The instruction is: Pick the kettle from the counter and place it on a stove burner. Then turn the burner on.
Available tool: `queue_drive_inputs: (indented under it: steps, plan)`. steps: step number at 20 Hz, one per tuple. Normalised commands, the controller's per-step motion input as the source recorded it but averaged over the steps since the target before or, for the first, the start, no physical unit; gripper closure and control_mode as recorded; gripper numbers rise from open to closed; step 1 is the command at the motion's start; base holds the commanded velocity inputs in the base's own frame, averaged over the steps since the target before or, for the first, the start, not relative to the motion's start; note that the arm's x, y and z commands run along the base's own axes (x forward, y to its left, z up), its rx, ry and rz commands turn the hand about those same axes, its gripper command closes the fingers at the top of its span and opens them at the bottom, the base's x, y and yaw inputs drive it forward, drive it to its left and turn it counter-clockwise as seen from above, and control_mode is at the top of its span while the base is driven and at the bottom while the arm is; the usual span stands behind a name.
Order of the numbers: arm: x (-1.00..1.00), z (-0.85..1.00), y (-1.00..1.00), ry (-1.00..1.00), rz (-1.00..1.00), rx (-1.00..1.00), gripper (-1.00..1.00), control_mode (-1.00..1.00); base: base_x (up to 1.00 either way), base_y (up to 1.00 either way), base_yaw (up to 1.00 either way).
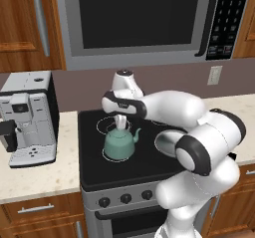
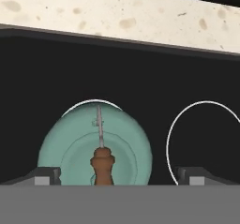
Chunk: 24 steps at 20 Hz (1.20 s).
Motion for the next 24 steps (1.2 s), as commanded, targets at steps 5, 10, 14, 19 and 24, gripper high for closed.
queue_drive_inputs:
  steps: [5, 10, 14, 19, 24]
  plan:
    - [-0.04, 0.53, 0.0, -0.11, -0.01, 0.0, -1.0, -1.0, 0.0, 0.0, 0.0]
    - [-0.31, 0.49, 0.0, -0.19, 0.0, 0.0, -1.0, -1.0, 0.0, 0.0, 0.0]
    - [-0.59, 0.27, 0.04, -0.13, 0.0, -0.01, -1.0, -1.0, 0.0, 0.0, 0.0]
    - [-0.79, 0.25, 0.15, -0.08, 0.0, -0.05, -1.0, -1.0, 0.0, 0.0, 0.0]
    - [-0.8, 0.41, 0.11, -0.12, 0.0, -0.06, -1.0, -1.0, 0.0, 0.0, 0.0]
